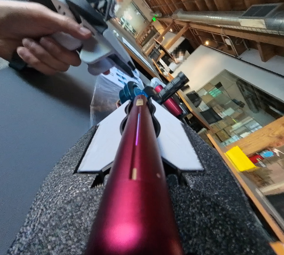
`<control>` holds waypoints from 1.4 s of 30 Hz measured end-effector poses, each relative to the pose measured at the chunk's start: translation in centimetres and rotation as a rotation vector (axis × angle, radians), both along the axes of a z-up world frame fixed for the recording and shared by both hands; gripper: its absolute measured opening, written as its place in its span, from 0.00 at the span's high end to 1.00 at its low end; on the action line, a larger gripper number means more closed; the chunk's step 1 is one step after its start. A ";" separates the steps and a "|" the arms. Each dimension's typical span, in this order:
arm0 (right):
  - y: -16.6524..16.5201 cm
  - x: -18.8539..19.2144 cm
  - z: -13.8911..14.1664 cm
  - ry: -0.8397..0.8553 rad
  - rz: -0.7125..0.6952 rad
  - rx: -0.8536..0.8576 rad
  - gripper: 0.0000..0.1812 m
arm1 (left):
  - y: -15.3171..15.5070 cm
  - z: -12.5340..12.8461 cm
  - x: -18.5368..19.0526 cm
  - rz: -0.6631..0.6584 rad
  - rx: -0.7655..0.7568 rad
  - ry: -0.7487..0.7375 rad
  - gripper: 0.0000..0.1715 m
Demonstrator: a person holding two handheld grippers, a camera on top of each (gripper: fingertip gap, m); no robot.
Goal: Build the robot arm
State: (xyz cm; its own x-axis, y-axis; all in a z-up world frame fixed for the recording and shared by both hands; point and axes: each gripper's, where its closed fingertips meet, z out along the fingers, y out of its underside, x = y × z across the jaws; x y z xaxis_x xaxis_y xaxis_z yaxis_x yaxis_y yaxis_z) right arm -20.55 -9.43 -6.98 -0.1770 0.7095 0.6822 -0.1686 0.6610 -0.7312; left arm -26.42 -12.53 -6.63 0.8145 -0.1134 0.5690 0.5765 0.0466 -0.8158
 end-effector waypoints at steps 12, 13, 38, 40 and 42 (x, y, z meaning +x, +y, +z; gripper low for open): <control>2.2 -1.2 -0.3 -0.034 0.059 -0.038 0.88 | -0.8 0.8 -1.8 0.067 0.037 0.058 0.85; 2.6 -1.3 -0.3 -0.043 0.075 -0.054 0.88 | -1.2 1.1 -2.6 0.109 0.047 0.092 0.85; 4.5 -2.0 -1.1 -0.114 0.197 -0.088 0.89 | -1.4 2.1 -3.8 0.207 0.098 0.213 0.85; 4.5 -2.0 -1.1 -0.114 0.195 -0.087 0.88 | -1.5 2.1 -3.8 0.211 0.099 0.220 0.85; 4.5 -2.1 -1.1 -0.117 0.195 -0.093 0.88 | -1.4 2.1 -3.7 0.212 0.097 0.227 0.85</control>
